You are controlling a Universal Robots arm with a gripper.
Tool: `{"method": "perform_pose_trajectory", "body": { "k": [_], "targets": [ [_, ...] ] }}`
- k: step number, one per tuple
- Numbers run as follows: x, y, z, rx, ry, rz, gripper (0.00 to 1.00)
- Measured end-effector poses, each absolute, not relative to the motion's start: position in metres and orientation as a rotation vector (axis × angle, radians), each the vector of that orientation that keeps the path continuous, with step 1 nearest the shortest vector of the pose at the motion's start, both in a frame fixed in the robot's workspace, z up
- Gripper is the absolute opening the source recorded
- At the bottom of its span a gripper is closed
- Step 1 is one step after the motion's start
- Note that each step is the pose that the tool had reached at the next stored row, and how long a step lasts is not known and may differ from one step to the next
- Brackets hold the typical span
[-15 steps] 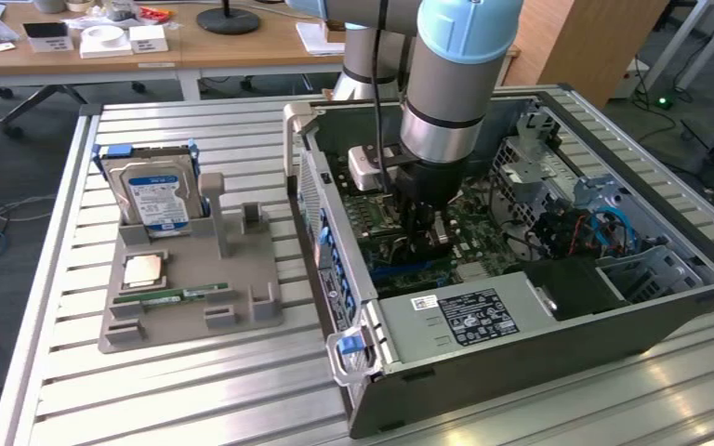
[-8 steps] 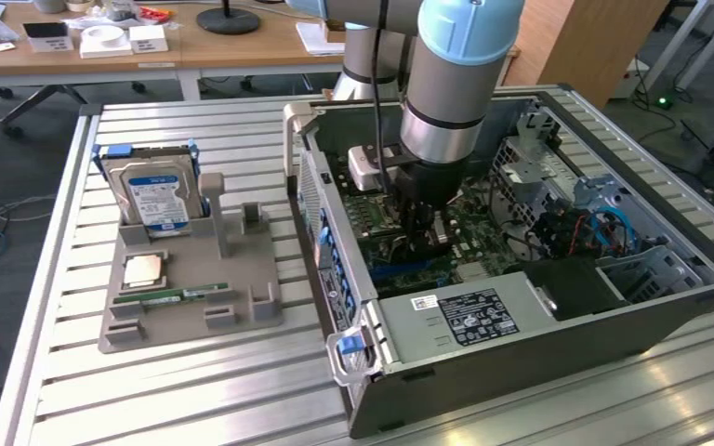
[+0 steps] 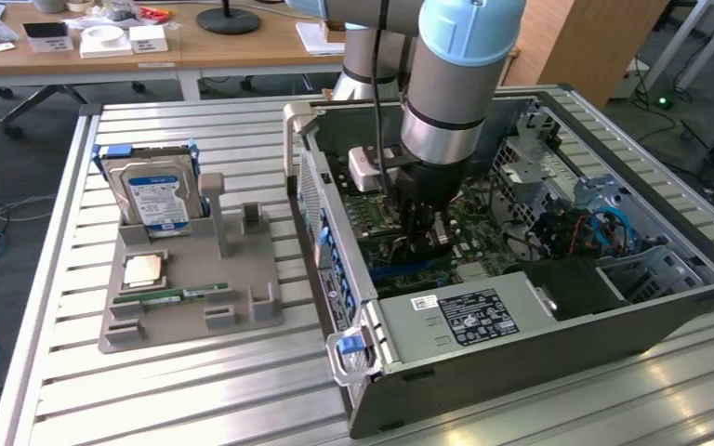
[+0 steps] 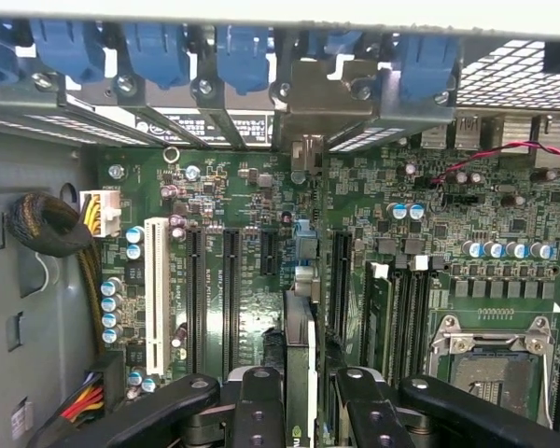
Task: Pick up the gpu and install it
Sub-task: 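Insert the gpu into the slot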
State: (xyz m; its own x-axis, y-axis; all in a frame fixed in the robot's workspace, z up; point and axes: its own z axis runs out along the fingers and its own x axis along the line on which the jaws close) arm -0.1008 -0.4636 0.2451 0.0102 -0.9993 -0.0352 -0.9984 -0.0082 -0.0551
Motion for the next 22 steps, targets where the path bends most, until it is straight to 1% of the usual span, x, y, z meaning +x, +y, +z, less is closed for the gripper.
{"method": "perform_pose_trajectory", "body": {
  "k": [22],
  "targets": [
    [-0.1011, -0.4644, 0.2452, -2.187, 2.167, -0.023, 0.26]
  ]
}}
